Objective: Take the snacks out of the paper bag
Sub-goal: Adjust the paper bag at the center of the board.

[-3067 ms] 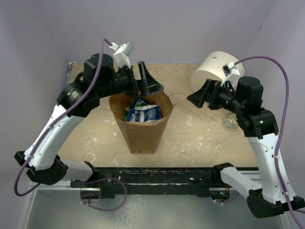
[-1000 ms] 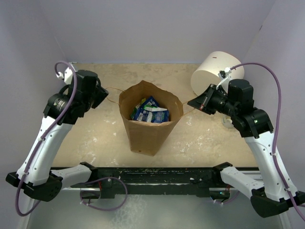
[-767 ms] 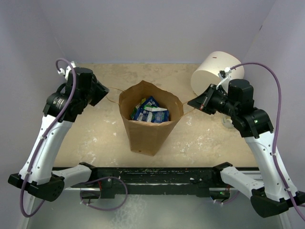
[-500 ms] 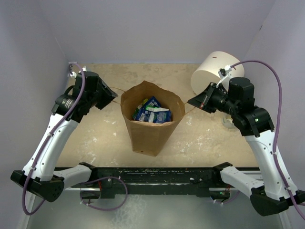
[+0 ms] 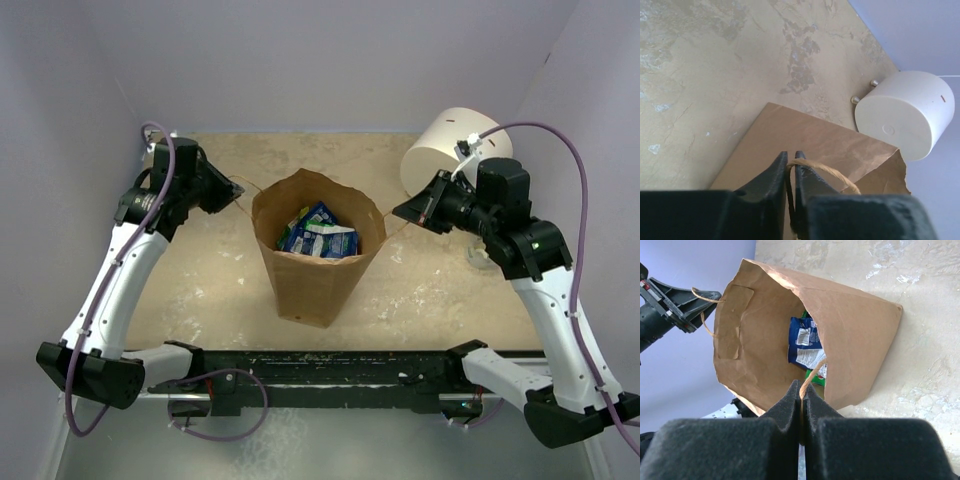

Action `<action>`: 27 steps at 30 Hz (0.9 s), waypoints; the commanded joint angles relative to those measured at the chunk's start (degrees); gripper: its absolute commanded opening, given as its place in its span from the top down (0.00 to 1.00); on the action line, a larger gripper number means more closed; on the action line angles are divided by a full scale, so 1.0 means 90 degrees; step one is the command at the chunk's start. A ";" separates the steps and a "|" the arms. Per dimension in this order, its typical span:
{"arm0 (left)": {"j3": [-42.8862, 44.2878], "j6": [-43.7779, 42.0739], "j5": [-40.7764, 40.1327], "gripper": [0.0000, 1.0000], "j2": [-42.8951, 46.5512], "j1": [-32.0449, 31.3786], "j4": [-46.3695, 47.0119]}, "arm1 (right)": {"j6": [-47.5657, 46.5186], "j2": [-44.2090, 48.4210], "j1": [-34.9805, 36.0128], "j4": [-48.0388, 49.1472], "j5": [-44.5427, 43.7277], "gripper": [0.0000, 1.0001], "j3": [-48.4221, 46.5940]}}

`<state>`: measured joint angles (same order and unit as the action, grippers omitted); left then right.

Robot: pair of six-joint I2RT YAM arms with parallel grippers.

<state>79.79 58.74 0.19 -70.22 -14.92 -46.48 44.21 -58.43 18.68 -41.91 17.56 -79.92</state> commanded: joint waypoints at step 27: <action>0.3542 -0.2046 -0.0402 1.00 -0.0373 0.0470 -0.1000 | -0.1259 -0.1892 0.0737 0.0736 0.1558 1.00 -0.1609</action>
<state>102.15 43.18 4.25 -71.37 -11.31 -58.13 28.84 -73.19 21.54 -43.27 28.14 -90.41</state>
